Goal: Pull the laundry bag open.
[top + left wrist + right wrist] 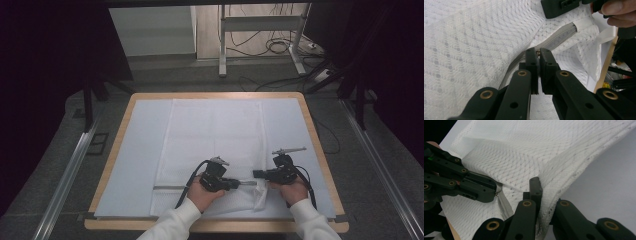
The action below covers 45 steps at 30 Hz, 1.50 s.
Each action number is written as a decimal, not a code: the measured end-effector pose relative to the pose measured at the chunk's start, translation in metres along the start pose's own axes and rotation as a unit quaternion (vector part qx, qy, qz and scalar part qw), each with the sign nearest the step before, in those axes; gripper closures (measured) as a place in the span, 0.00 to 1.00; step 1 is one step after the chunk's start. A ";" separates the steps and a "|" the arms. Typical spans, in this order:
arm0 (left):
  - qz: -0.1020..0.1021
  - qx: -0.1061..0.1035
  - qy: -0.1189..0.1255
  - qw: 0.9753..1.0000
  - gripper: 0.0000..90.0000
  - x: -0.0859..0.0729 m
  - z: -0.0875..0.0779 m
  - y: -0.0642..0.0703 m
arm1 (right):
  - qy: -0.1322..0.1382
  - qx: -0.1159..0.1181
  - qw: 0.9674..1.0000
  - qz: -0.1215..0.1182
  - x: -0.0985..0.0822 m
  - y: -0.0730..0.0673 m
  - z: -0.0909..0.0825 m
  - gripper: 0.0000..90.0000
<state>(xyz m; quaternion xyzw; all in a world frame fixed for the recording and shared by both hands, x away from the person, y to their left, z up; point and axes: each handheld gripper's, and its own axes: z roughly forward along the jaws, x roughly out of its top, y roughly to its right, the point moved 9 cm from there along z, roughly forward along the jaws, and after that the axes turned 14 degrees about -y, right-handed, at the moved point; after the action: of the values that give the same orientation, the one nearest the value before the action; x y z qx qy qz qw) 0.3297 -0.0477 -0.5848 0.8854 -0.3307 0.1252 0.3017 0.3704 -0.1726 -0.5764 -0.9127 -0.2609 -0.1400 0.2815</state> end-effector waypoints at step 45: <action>-0.047 -0.009 0.007 0.999 0.96 -0.031 -0.030 -0.031 | -0.004 -0.001 1.000 -0.004 0.001 0.001 0.000 0.99</action>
<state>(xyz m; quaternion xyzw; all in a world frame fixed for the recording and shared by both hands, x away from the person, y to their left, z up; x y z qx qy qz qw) 0.3263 0.0046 -0.5885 0.8962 -0.2882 0.1138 0.3175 0.3712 -0.1731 -0.5762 -0.9125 -0.2658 -0.1379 0.2788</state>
